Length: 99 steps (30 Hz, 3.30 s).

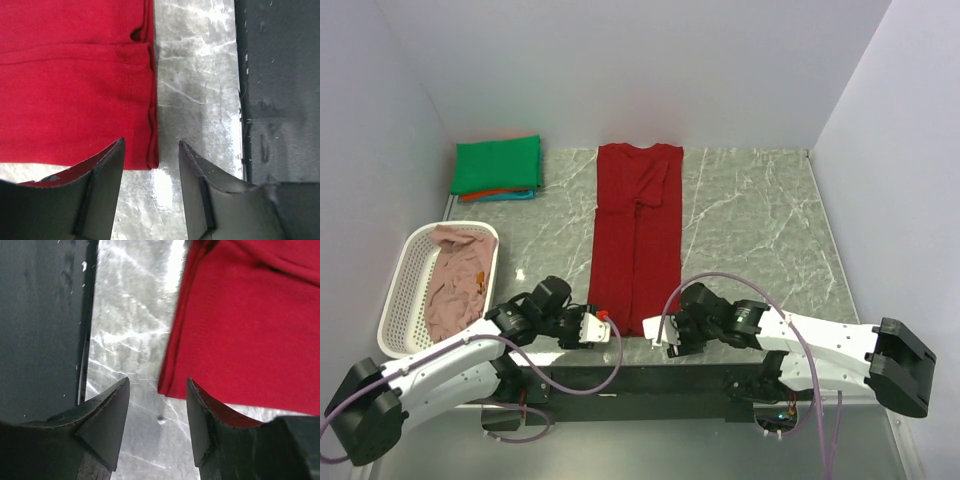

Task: Fold and stack the t-shirts
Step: Fold the tshirt

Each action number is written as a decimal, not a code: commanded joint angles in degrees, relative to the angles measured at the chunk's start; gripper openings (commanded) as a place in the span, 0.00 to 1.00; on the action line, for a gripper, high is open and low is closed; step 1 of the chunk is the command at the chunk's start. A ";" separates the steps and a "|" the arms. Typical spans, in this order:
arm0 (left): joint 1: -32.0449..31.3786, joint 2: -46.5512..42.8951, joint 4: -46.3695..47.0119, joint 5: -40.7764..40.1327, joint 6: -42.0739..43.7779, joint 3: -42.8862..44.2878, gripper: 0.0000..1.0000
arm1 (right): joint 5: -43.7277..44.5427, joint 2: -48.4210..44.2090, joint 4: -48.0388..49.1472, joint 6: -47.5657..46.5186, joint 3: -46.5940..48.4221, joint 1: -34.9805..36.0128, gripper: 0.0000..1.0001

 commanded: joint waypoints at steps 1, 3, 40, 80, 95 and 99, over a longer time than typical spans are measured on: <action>-0.94 2.93 3.44 -1.57 3.75 0.71 0.52 | -0.63 1.48 3.46 -3.30 -0.85 1.20 0.56; -1.03 4.87 4.14 -2.54 4.37 0.97 0.52 | 0.68 3.94 3.29 -3.39 0.02 1.12 0.56; -1.03 15.16 0.10 -2.90 13.77 3.26 0.26 | -1.41 16.15 -4.45 2.50 11.19 -3.63 0.54; 4.31 5.39 -22.39 8.34 17.36 16.87 0.00 | -1.94 0.70 -13.49 2.07 12.24 -7.84 0.00; 20.40 35.71 -6.85 5.71 23.43 37.26 0.00 | -5.81 25.12 -12.62 -13.57 34.99 -27.88 0.00; 22.60 42.30 -5.00 5.54 25.90 43.06 0.00 | -6.16 31.96 -12.09 -16.31 40.27 -31.13 0.00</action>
